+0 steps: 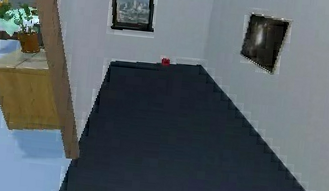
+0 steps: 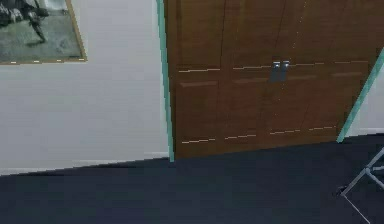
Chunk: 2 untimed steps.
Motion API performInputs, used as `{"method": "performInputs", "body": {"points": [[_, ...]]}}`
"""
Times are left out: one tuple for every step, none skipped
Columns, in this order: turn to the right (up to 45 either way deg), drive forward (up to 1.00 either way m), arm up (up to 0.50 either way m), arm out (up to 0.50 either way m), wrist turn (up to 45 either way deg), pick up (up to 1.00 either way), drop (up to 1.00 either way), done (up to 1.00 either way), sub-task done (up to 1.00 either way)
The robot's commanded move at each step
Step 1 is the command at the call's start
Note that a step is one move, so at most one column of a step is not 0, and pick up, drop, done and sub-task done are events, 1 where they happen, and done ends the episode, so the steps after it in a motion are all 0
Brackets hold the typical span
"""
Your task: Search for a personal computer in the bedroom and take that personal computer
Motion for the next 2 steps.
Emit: {"method": "performInputs", "body": {"points": [[-6.0,0.00,0.00,0.00,0.0,0.00,0.00,0.00,0.00],[0.0,0.90,0.00,0.00,0.0,0.00,0.00,0.00,0.00]]}}
